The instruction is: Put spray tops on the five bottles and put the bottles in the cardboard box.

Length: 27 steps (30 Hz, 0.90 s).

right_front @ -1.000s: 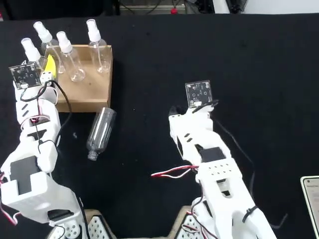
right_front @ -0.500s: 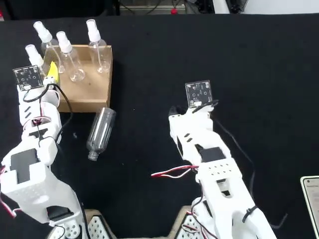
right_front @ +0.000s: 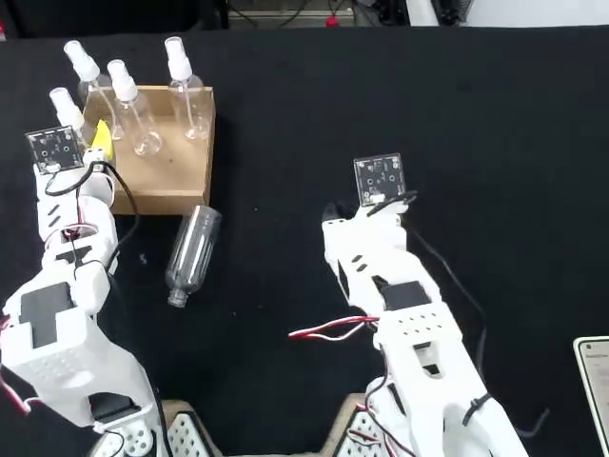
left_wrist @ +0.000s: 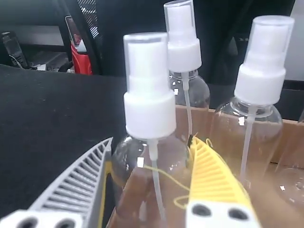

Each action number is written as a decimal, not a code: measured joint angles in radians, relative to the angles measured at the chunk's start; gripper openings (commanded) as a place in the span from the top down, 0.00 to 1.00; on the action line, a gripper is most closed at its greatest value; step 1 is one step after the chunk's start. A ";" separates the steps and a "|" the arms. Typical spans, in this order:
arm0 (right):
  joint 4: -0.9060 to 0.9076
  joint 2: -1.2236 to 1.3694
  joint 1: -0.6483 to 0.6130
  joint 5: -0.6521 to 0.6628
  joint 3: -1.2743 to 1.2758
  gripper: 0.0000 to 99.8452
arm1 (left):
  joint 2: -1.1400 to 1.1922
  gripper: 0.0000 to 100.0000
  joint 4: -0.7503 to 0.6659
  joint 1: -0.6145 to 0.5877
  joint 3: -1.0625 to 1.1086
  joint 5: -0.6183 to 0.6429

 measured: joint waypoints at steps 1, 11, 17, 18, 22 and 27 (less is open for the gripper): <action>0.000 0.000 0.000 0.000 0.000 0.97 | 0.000 0.95 0.000 0.000 0.000 0.000; 0.000 0.000 0.000 0.000 0.000 0.97 | 0.000 0.95 0.000 0.000 0.000 0.000; 0.000 0.000 0.000 0.000 0.000 0.97 | 0.061 0.95 -0.018 0.000 -0.008 -0.002; 0.000 0.000 0.000 0.000 0.000 0.97 | 0.066 0.95 -0.018 0.000 -0.014 -0.002; 0.000 0.000 0.000 0.000 0.000 0.97 | 0.081 0.95 -0.020 0.000 -0.034 -0.002; 0.000 0.000 0.000 0.000 0.000 0.97 | 0.083 0.92 -0.020 0.000 -0.038 -0.002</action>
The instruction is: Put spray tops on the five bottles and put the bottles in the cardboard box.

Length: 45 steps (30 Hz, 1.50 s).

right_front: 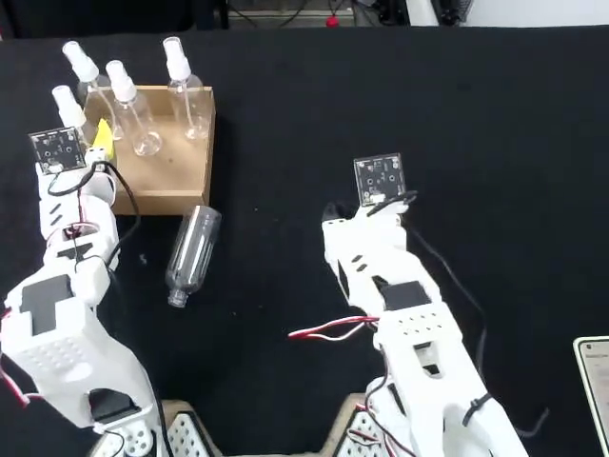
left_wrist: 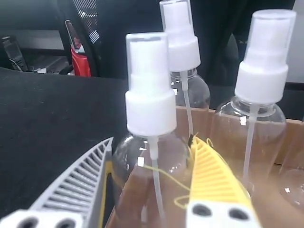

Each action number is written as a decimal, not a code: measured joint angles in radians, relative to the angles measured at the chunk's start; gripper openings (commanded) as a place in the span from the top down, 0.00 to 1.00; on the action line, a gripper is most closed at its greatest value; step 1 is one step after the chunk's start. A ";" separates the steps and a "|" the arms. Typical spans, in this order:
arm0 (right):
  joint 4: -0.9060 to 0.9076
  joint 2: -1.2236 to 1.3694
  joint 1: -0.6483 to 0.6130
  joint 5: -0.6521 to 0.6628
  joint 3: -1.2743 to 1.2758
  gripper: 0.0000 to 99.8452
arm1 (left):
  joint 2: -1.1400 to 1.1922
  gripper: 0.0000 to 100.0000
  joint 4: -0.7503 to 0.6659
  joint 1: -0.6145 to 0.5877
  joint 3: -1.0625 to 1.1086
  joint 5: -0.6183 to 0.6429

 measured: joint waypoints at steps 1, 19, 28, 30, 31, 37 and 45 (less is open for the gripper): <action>0.000 0.000 0.000 0.000 0.000 0.97 | 0.000 0.89 0.000 0.000 0.000 0.000; 0.000 0.000 0.000 0.000 0.000 0.97 | 0.000 0.78 0.000 -0.017 0.000 0.000; 0.000 0.000 0.000 0.000 0.000 0.97 | -0.069 0.78 0.009 -0.020 0.052 0.002; 0.000 0.000 0.000 0.000 0.000 0.97 | -0.071 0.78 0.009 -0.020 0.052 0.002; 0.000 0.000 0.000 0.000 0.000 0.97 | -0.071 0.78 0.009 -0.020 0.052 0.002; 0.000 0.000 0.000 0.000 0.000 0.97 | -0.071 0.78 0.009 -0.020 0.052 0.002; 0.000 0.000 0.000 0.000 0.000 0.97 | -0.071 0.75 0.009 -0.020 0.052 0.002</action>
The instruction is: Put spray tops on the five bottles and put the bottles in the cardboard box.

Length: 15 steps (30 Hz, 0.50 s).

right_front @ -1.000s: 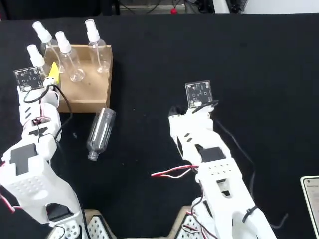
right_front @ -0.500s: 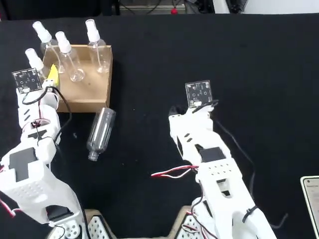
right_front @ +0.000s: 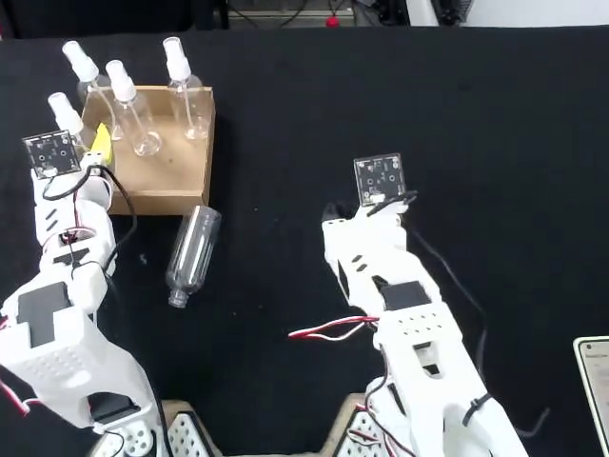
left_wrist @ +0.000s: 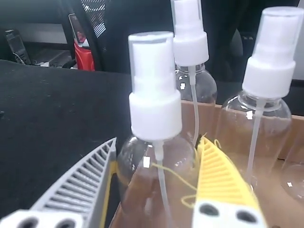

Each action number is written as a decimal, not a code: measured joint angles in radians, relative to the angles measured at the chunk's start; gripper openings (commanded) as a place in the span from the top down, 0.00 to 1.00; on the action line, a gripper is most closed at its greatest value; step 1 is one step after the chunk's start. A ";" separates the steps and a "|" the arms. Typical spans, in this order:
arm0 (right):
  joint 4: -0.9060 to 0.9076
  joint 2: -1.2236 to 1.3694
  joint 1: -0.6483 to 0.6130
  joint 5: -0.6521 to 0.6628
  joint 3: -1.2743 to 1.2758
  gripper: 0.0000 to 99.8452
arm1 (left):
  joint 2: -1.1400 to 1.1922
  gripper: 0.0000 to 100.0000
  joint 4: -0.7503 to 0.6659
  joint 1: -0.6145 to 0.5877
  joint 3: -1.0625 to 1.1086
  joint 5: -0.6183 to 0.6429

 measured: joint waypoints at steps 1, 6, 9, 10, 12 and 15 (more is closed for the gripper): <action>0.000 0.000 0.000 0.000 0.000 0.97 | 0.000 0.73 0.000 0.000 0.000 0.000; 0.000 0.000 0.000 0.000 0.000 0.97 | 0.000 0.67 0.002 -0.006 0.002 -0.003; 0.000 0.000 0.000 0.000 0.000 0.97 | 0.000 0.71 0.002 -0.020 0.002 -0.005; 0.000 0.000 0.000 0.000 0.000 0.97 | 0.000 0.71 0.002 -0.023 0.002 -0.005; 0.000 0.000 0.000 0.000 0.000 0.97 | 0.000 0.71 0.002 -0.023 0.002 -0.005; 0.000 0.000 0.000 0.000 0.000 0.97 | 0.000 0.71 0.002 -0.023 0.006 -0.002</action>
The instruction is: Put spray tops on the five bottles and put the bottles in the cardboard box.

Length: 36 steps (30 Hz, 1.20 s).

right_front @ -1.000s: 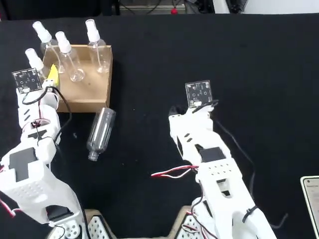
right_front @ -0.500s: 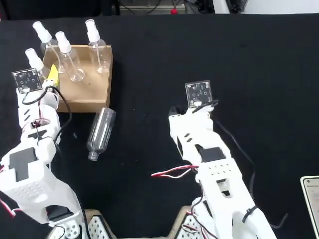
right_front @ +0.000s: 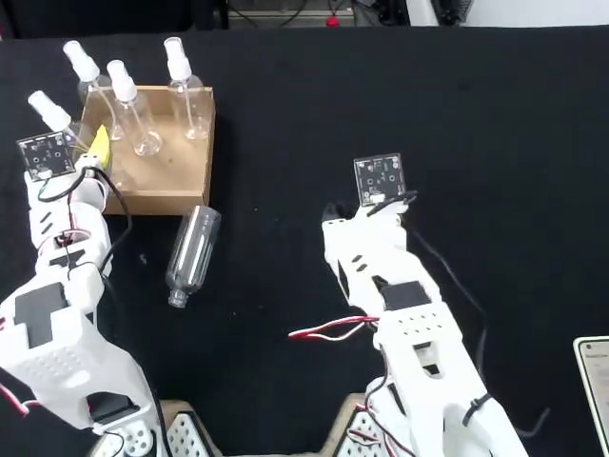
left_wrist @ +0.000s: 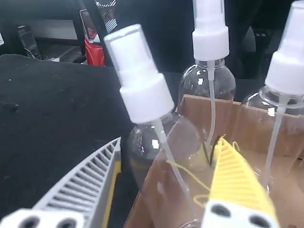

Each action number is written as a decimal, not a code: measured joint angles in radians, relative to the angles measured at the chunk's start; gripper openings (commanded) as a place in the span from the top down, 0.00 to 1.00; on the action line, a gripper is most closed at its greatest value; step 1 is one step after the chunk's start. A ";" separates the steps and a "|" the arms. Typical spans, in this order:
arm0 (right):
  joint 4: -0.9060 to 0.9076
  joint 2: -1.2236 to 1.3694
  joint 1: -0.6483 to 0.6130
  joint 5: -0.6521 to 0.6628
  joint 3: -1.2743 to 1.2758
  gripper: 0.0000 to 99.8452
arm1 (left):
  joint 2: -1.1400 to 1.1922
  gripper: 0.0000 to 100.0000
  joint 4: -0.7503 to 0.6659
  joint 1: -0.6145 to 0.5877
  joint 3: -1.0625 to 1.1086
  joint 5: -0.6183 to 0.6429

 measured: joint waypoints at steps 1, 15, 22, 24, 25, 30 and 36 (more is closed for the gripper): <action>0.000 0.000 0.000 0.000 0.000 0.97 | 0.000 0.71 0.000 0.000 0.002 0.000; 0.000 0.000 0.000 0.000 0.000 0.97 | 0.000 0.72 0.000 0.000 0.002 -0.003; 0.000 0.000 0.000 0.000 0.000 0.97 | 0.000 0.72 0.000 0.000 -0.002 -0.005; 0.000 0.000 0.000 0.000 0.000 0.97 | 0.000 0.72 0.000 0.000 -0.002 -0.005; 0.000 0.000 0.000 0.000 0.000 0.97 | 0.000 0.72 0.000 0.000 -0.002 -0.005; 0.000 0.000 0.000 0.000 0.000 0.97 | 0.000 0.72 0.000 0.000 -0.002 -0.005; 0.000 0.000 0.000 0.000 0.000 0.97 | 0.000 0.79 0.000 0.000 -0.002 -0.002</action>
